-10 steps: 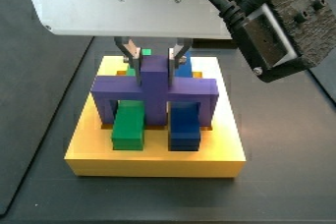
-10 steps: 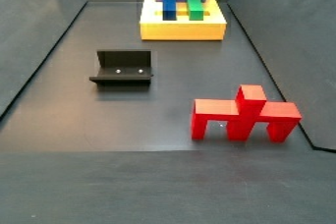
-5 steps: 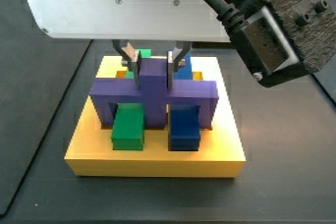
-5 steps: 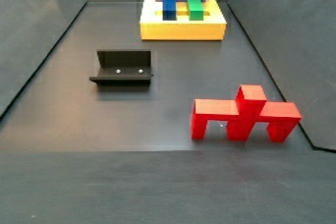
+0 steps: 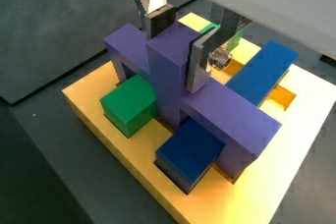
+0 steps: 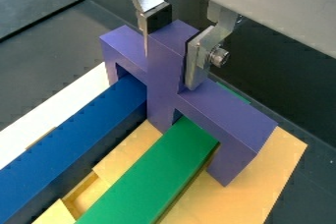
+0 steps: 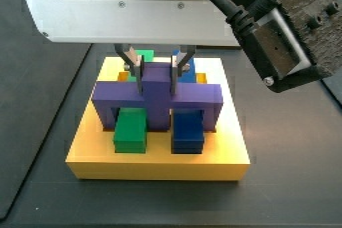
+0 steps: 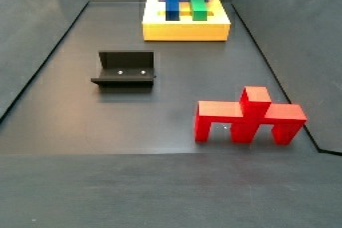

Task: Pick up the purple object. Move up. Place the purple object on the fixture. Regrasp the purple object. Move to above the board. Insert the purple object.
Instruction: Insert the purple object.

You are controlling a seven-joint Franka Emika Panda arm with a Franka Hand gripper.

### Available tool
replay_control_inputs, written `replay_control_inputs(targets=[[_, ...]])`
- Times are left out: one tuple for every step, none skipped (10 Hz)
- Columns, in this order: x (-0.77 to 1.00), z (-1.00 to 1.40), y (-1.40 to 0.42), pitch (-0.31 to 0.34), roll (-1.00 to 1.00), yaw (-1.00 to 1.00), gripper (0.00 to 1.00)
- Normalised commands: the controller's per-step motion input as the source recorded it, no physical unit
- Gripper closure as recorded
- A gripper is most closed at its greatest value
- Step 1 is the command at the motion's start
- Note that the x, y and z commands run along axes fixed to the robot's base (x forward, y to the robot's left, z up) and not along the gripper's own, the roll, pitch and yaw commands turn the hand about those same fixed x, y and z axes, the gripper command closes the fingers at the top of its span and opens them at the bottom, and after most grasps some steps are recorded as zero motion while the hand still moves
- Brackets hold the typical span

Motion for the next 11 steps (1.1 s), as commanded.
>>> replay_control_inputs(targets=[[0.0,0.0,0.0,0.0,-0.22,0.0,1.0],[0.0,0.0,0.0,0.0,-0.03,0.0,1.0],[-0.16,-0.08,0.02,0.0,-0.17,0.0,1.0],[-0.01,0.0,0.09,-0.026,-0.38,0.02,1.0],[0.0,0.0,0.13,-0.023,-0.4,0.0,1.0],[0.0,0.0,0.14,-0.009,-0.41,0.0,1.0],[0.0,0.05,0.07,-0.017,-0.38,0.0,1.0],[0.0,0.09,0.09,-0.021,-0.39,0.0,1.0],[0.0,0.14,0.0,-0.033,-0.24,0.0,1.0],[-0.01,0.0,0.0,-0.004,-0.12,0.0,1.0],[-0.01,-0.18,0.15,0.0,-0.05,0.0,1.0]])
